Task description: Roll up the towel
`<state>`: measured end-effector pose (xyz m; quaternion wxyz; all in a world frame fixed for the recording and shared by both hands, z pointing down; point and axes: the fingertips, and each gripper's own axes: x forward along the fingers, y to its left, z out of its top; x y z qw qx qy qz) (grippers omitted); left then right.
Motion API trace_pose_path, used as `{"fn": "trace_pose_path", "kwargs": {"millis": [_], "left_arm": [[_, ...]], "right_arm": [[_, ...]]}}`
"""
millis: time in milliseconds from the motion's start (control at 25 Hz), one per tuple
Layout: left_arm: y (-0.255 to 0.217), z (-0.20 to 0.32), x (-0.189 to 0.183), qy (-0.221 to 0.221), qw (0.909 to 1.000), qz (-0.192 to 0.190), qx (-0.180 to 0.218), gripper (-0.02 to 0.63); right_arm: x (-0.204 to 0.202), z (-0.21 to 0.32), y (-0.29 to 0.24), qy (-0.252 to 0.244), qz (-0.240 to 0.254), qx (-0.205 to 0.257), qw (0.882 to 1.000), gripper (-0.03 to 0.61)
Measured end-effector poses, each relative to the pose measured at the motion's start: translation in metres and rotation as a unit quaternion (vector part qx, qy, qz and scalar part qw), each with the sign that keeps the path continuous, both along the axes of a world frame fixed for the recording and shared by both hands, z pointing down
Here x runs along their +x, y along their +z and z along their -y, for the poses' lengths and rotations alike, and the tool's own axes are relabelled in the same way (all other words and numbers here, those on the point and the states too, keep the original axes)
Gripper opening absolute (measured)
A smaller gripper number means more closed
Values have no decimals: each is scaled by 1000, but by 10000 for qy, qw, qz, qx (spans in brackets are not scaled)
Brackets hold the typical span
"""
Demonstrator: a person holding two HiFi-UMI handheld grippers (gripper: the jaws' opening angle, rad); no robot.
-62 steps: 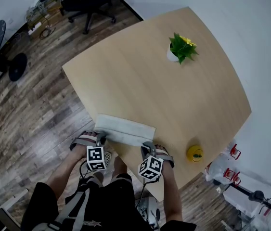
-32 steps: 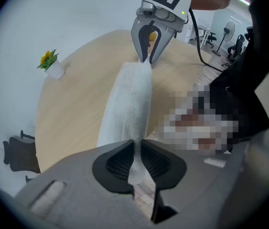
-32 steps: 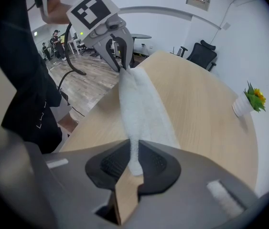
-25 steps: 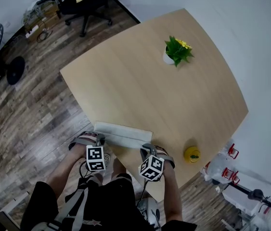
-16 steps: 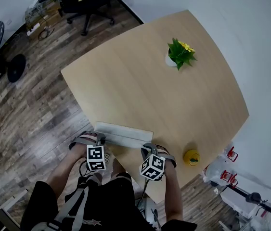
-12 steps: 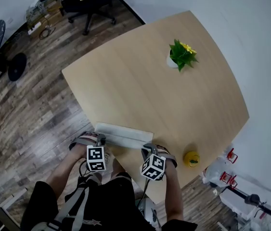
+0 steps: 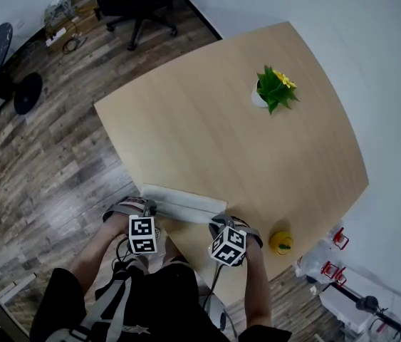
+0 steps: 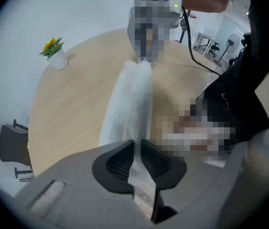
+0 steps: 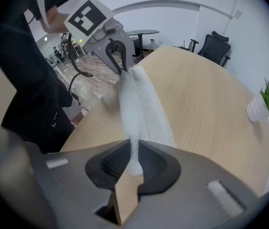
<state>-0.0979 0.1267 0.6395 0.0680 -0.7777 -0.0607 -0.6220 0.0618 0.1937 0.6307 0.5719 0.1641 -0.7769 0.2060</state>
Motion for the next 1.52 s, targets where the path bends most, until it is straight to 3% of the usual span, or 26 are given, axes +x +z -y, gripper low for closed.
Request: {"fn": "trace_pose_path", "kwargs": {"millis": [1040,1320,1520], "left_arm": [[5,54,11,-260,9997,-28,-26,71],[11,59,13,-199,9995,101,-238,80],[10,62,15,-122,9998,65,-147,98]], "right_arm": [[11,58,11,23,201,-80,9998,63],[10,61,15,109,354,-148,9992,66],[12,63,15,167,314,90,9993,72]]}}
